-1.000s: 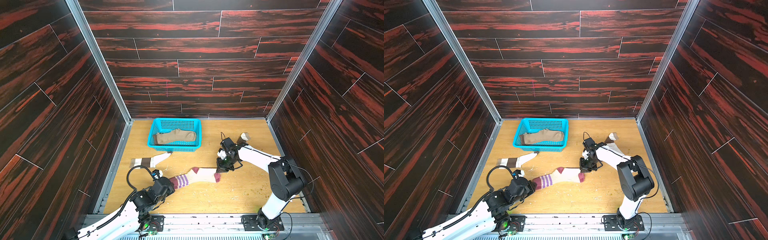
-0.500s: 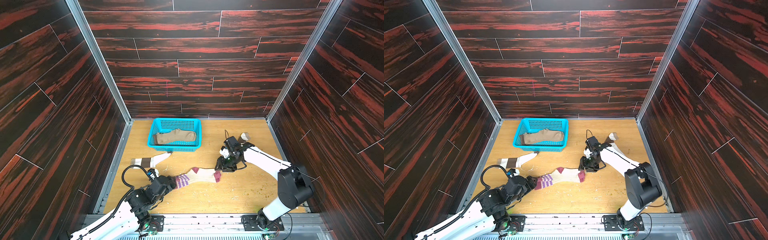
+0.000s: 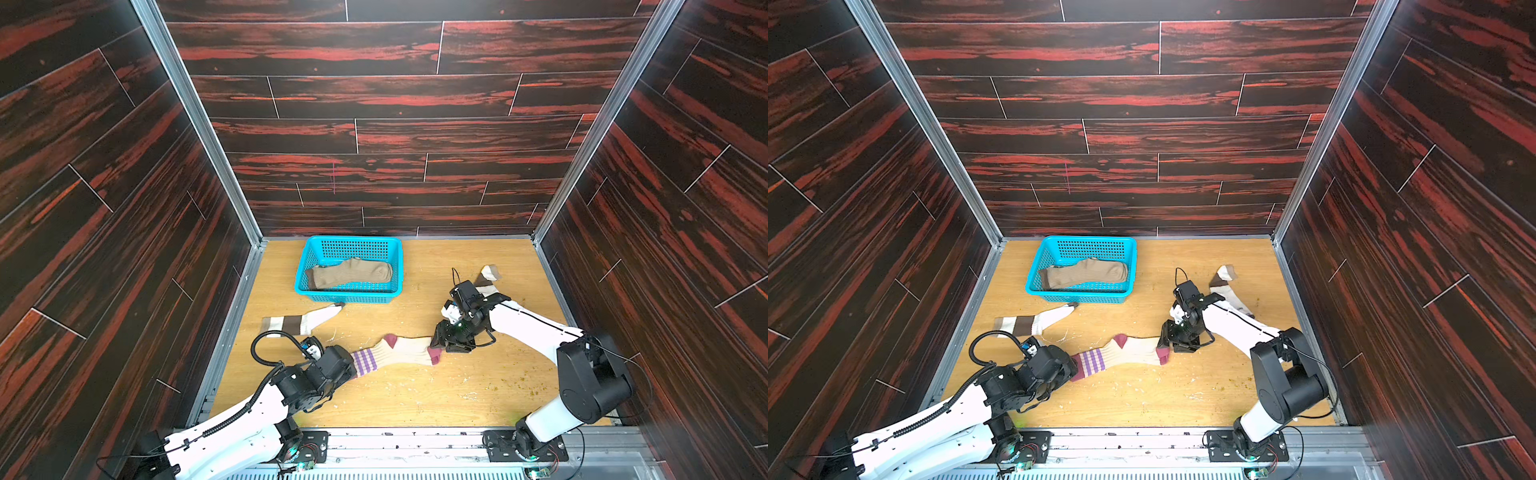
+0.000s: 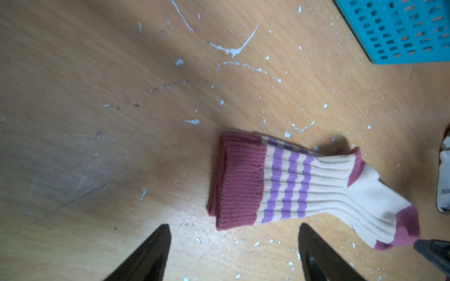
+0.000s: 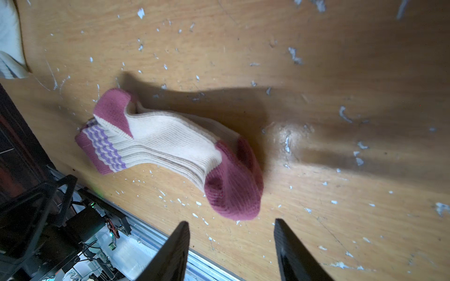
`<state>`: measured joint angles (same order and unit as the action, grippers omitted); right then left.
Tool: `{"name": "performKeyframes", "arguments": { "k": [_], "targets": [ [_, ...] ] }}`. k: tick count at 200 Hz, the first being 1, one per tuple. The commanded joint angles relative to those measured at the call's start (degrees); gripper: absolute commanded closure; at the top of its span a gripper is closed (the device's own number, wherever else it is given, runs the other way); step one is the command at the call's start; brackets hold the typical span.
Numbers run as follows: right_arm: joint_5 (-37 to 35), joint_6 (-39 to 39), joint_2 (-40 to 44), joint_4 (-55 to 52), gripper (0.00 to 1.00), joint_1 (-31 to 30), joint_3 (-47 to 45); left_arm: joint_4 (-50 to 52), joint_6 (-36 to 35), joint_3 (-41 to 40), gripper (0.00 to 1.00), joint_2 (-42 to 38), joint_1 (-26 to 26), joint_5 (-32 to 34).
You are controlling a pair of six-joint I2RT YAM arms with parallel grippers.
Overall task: Place the socks together as a pair
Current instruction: Pick up a pair of socks from the center of the board.
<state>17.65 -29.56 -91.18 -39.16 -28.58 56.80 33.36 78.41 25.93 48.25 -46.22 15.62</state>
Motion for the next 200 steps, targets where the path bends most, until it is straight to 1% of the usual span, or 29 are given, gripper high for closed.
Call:
{"name": "performKeyframes", "arguments": {
  "k": [1, 47, 51, 61, 83, 106, 114, 118, 127, 134, 144, 159, 166, 174, 200],
  "targets": [
    [0.81, -0.41, -0.13, 0.76, 0.41, 0.11, -1.5, -3.58, 1.37, -1.41, 0.16, 1.45, 1.62, 0.8],
    [1.84, -1.85, -0.84, 3.86, 0.41, 0.1, -3.59, -9.39, -1.27, 1.11, 0.2, 12.94, 2.43, -2.33],
    [3.49, -2.03, -0.99, 4.1, 0.41, 0.1, -3.77, -9.57, -1.17, 1.36, 0.21, 14.0, 2.36, -2.5],
    [3.53, -2.23, -1.49, 4.7, 0.41, 0.1, -4.19, -10.12, -1.33, 2.02, 0.23, 16.47, 2.36, -2.9],
    [4.04, -2.85, -3.04, 6.48, 0.42, 0.02, -5.02, -11.81, -1.92, 3.27, 0.29, 21.86, 2.45, -4.52],
    [4.41, -4.2, -4.64, 8.96, 0.46, -0.15, -5.68, -15.48, -3.15, 4.03, 0.43, 27.08, 2.5, -5.94],
    [4.65, -4.75, -5.16, 9.72, 0.49, -0.16, -5.88, -17.35, -4.56, 4.49, 0.5, 28.83, 2.47, -6.79],
    [4.81, -4.95, -5.38, 10.02, 0.53, -0.17, -5.9, -18.07, -5.31, 4.79, 0.55, 29.67, 2.51, -7.13],
    [4.85, -5.44, -5.52, 10.4, 0.65, -0.29, -5.98, -18.74, -6.82, 5.48, 0.66, 31.38, 2.53, -7.88],
    [4.82, -5.74, -5.27, 10.59, 0.73, -0.38, -6.0, -18.91, -7.58, 5.81, 0.73, 32.25, 2.56, -8.34],
    [4.59, -6.1, -4.53, 10.68, 0.82, -0.43, -6.03, -18.51, -8.52, 6.35, 0.8, 32.69, 2.54, -8.67],
    [3.92, -6.0, -3.47, 9.95, 0.93, -0.43, -5.66, -15.83, -9.69, 7.42, 0.91, 31.19, 2.79, -7.62],
    [3.64, -6.02, -2.86, 9.55, 0.97, -0.38, -5.39, -14.59, -10.63, 8.05, 0.96, 29.84, 3.09, -7.19],
    [3.54, -6.13, -1.95, 9.2, 0.99, -0.41, -5.17, -13.14, -11.51, 9.05, 1.0, 27.86, 3.73, -6.65],
    [3.26, -6.06, 2.29, 7.68, 1.0, -0.43, -3.17, -7.55, -15.21, 14.8, 1.0, 22.2, 5.48, -4.31]
  ]
}}
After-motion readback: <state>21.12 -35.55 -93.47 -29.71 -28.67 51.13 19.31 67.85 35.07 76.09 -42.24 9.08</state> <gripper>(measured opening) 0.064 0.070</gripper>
